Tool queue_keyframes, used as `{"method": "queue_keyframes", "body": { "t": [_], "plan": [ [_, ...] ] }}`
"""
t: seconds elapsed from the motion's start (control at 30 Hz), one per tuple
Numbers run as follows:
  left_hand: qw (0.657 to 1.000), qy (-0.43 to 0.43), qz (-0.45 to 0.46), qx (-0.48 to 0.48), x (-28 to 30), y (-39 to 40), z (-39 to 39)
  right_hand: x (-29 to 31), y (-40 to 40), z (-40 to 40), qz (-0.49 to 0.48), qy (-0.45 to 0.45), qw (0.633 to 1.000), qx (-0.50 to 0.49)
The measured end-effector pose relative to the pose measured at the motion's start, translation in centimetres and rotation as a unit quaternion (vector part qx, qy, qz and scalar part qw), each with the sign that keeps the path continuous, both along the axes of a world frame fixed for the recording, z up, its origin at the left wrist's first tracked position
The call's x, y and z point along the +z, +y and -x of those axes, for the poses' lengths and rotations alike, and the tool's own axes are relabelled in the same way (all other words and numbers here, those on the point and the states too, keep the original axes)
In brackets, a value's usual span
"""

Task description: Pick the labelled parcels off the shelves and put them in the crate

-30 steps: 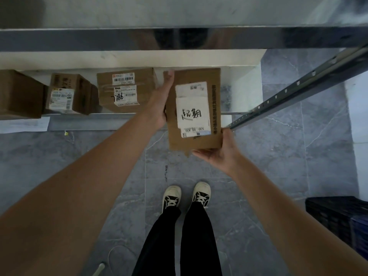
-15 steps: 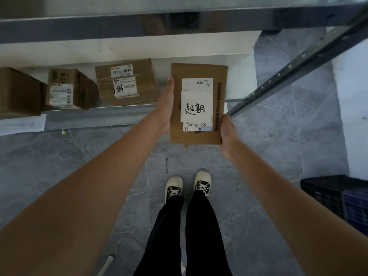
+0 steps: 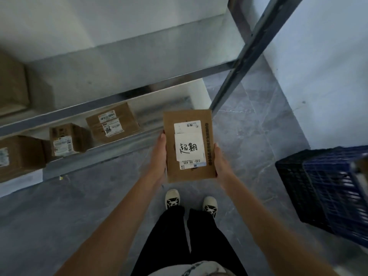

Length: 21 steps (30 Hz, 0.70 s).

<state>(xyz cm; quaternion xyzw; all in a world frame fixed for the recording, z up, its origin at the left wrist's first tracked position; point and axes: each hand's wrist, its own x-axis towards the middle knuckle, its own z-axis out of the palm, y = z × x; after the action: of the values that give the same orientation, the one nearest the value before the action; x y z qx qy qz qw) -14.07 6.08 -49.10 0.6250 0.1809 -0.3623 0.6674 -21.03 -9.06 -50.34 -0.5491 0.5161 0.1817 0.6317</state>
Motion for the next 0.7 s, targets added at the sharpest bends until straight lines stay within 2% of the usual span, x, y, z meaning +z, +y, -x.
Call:
{"method": "queue_keyframes", "body": {
  "t": [0.17,0.27,0.37,0.5,0.7],
  "plan": [
    [0.999,-0.019,-0.012,-0.036,0.8,-2.6,1.9,0.5,-1.8,3.3,-0.015,0.004,0.999,-0.048],
    [0.995,-0.008,-0.076,-0.067,-1.0,-5.0,3.0,-1.0,-3.8,5.1,-0.027,0.001,0.996,-0.086],
    [0.993,-0.002,-0.086,-0.076,-0.8,-8.7,4.3,-1.7,-6.8,7.0,-0.041,0.009,0.994,-0.106],
    [0.995,0.023,-0.087,-0.045,-0.1,-15.2,6.8,-0.9,-12.6,9.6,-0.065,0.004,0.991,-0.113],
    [0.988,0.036,-0.106,-0.103,-1.5,-26.9,11.9,-0.1,-24.2,15.4,-0.053,-0.003,0.990,-0.134]
  ]
}}
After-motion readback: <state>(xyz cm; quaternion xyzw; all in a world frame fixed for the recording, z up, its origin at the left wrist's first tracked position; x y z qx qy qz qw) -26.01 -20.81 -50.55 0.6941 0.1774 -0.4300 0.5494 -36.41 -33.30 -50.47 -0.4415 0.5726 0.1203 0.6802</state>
